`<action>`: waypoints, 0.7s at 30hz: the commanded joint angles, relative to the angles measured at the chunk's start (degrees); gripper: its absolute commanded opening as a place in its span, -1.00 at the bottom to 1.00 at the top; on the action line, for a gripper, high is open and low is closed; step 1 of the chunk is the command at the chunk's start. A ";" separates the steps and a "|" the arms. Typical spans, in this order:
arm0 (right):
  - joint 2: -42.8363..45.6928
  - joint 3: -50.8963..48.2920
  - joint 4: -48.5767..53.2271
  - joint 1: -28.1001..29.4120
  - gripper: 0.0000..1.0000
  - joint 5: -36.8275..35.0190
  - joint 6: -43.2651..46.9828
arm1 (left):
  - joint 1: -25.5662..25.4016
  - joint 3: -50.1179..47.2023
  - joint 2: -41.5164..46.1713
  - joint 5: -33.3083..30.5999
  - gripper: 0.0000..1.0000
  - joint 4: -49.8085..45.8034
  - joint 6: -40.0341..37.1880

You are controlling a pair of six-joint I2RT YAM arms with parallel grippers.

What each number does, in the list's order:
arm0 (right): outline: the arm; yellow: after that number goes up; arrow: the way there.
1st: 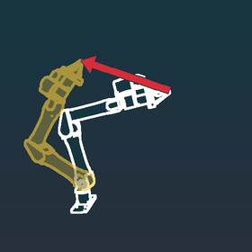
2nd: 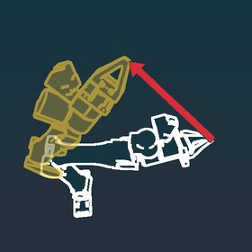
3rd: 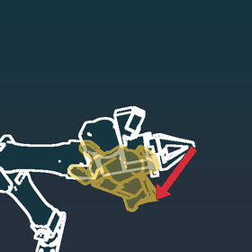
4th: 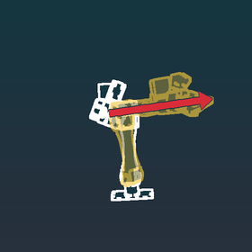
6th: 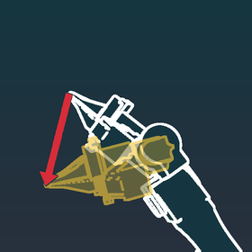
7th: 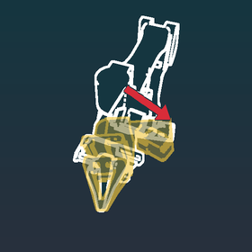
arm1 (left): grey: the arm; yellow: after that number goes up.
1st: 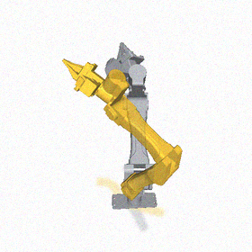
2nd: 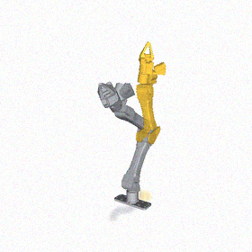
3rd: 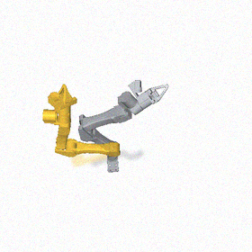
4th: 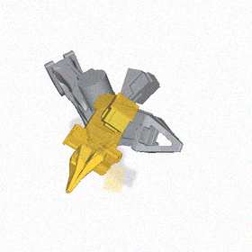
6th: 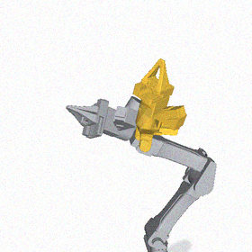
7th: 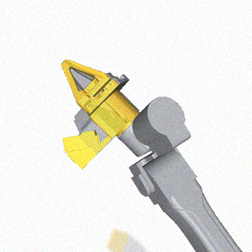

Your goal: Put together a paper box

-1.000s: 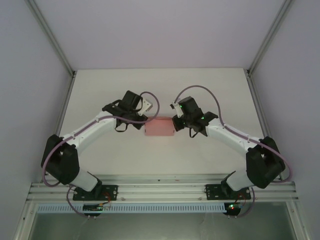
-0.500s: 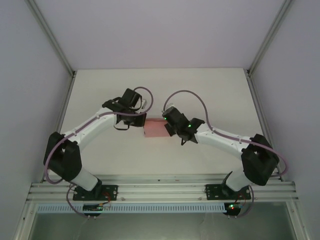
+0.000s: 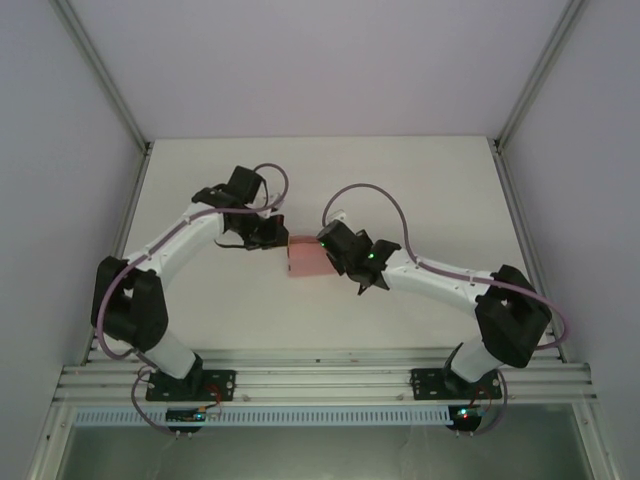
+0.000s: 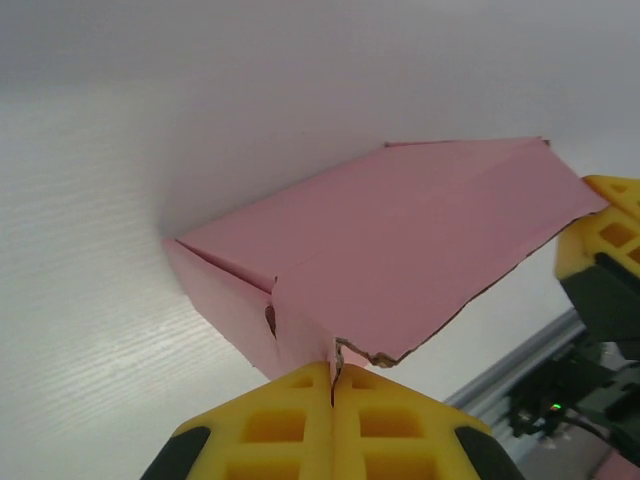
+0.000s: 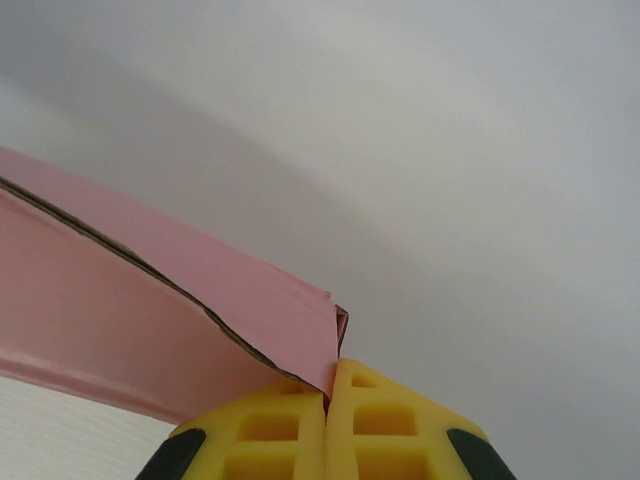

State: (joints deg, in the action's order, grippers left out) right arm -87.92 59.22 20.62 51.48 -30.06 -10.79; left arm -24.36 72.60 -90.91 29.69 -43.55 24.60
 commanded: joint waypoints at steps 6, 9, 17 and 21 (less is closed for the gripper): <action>-2.07 -1.41 5.26 1.34 -1.00 3.97 -0.58 | 3.23 2.01 -2.58 11.54 -1.00 0.44 6.23; -2.02 -1.44 5.50 1.45 -1.00 3.63 -0.38 | 3.79 3.07 -2.95 11.66 -1.00 -0.34 5.68; -1.49 -2.59 3.74 1.51 -1.00 3.39 0.20 | -0.05 0.84 -4.16 -5.74 -1.00 -5.92 -2.74; -1.55 -2.97 3.04 1.51 -1.00 3.26 0.44 | -4.18 -0.39 -6.05 -12.40 -1.00 -5.84 -3.46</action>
State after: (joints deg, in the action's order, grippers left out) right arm -87.92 58.54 19.49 52.47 -30.06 -10.72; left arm -25.74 73.67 -94.32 24.18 -45.98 22.96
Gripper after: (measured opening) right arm 0.057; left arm 0.048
